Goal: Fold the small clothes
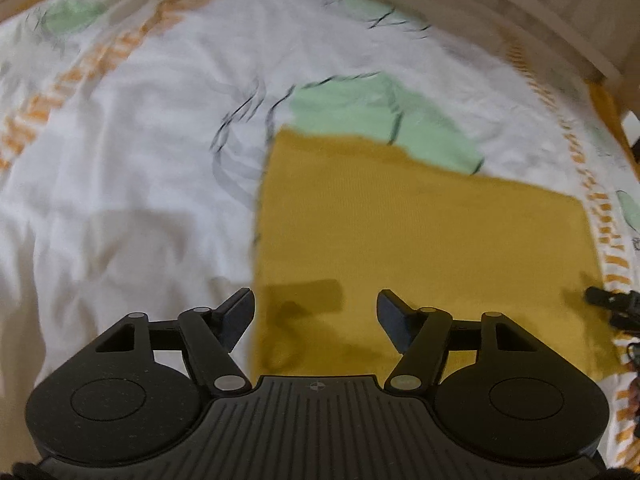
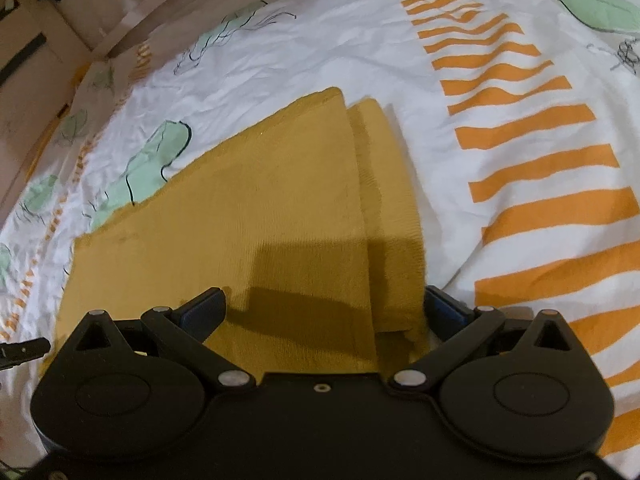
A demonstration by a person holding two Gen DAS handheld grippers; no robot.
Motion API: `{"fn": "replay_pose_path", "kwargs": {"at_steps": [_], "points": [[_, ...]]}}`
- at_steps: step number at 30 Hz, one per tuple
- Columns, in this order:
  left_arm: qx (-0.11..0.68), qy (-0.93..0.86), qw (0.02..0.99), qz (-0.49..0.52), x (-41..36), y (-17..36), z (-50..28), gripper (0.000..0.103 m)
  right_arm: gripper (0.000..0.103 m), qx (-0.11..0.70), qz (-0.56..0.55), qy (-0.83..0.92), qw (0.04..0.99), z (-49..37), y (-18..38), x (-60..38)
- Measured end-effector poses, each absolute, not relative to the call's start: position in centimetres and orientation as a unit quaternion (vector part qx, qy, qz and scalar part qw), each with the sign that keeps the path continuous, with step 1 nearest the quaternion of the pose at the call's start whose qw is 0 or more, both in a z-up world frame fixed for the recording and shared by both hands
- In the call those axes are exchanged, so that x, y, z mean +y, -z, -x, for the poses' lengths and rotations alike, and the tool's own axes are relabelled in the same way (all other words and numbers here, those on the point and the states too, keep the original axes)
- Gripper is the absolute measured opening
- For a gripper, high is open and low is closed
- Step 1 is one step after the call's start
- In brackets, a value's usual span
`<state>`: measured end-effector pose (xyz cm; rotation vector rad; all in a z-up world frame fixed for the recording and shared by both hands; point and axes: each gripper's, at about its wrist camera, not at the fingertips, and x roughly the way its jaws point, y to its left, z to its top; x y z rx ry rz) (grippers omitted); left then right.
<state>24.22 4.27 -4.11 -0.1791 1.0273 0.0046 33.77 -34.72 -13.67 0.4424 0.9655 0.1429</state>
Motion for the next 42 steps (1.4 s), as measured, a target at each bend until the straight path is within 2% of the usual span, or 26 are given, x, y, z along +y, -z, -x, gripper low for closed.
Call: {"fn": "replay_pose_path", "kwargs": {"at_steps": [5, 10, 17, 22, 30, 33, 36, 42], "points": [[0.492, 0.039, 0.866, 0.084, -0.5, 3.4, -28.4, 0.066, 0.103, 0.452, -0.264, -0.075, 0.848, -33.8, 13.9, -36.2], [0.509, 0.046, 0.855, 0.094, -4.6, 5.8, -32.3, 0.066, 0.103, 0.447, -0.308, -0.078, 0.836, -33.9, 14.1, -37.2], [0.516, 0.044, 0.854, 0.057, -7.5, 8.6, -34.6, 0.066, 0.103, 0.452, -0.306, -0.097, 0.832, -34.3, 14.2, -37.6], [0.517, 0.039, 0.855, 0.017, -8.4, 9.4, -34.8, 0.075, 0.103, 0.443, -0.307, -0.125, 0.833, -34.7, 14.3, -38.2], [0.524, 0.032, 0.851, 0.017, -9.0, 9.8, -35.6, 0.090, 0.103, 0.406, -0.404, -0.170, 0.802, -36.1, 15.8, -40.3], [0.523, 0.024, 0.852, 0.012, -9.4, 9.5, -35.5, 0.088, 0.103, 0.409, -0.394, -0.174, 0.804, -36.2, 15.8, -40.1], [0.523, 0.028, 0.851, 0.016, -9.2, 8.5, -34.3, 0.080, 0.103, 0.412, -0.385, -0.176, 0.807, -36.2, 15.6, -39.8], [0.531, 0.042, 0.846, 0.032, -8.7, 7.7, -29.3, 0.080, 0.103, 0.415, -0.377, -0.180, 0.808, -36.3, 15.4, -39.9]]}}
